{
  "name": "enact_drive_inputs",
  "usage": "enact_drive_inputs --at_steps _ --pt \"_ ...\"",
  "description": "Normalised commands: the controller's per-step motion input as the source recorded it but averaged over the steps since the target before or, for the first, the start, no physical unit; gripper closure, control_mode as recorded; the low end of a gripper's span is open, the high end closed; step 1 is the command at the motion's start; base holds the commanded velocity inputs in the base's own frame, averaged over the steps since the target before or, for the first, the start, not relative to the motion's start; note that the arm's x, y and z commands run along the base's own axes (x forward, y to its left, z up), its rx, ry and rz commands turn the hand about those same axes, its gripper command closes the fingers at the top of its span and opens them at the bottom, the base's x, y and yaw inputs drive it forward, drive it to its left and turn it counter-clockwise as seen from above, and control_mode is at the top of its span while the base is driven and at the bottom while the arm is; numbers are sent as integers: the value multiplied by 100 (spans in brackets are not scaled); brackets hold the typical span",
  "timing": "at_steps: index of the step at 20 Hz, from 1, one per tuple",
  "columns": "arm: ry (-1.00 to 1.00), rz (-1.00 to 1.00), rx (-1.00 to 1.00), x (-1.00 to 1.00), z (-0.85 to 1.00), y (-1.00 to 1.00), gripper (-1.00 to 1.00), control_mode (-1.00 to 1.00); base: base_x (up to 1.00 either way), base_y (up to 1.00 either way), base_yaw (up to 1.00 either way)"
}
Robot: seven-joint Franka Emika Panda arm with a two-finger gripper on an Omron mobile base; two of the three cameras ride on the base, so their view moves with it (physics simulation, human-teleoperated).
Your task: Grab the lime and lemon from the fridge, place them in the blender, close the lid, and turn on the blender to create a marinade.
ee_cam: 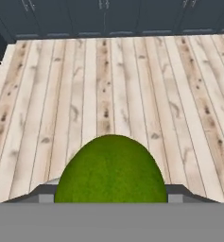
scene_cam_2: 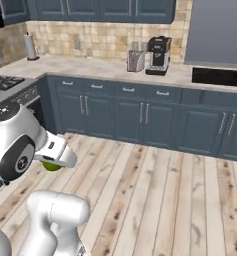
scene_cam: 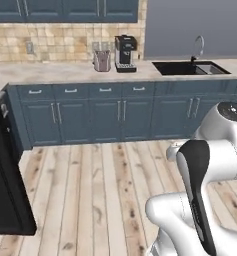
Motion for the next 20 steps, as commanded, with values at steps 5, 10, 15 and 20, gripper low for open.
enact_drive_inputs --at_steps 5,10,15,20 --pt "0 0 0 0 0 0 100 100 71 -1 -30" --pt "0 0 0 0 0 0 100 100 88 0 -34" --pt "0 0 0 0 0 0 100 100 93 -7 -34" --pt "0 0 0 0 0 0 100 100 90 -9 -37"
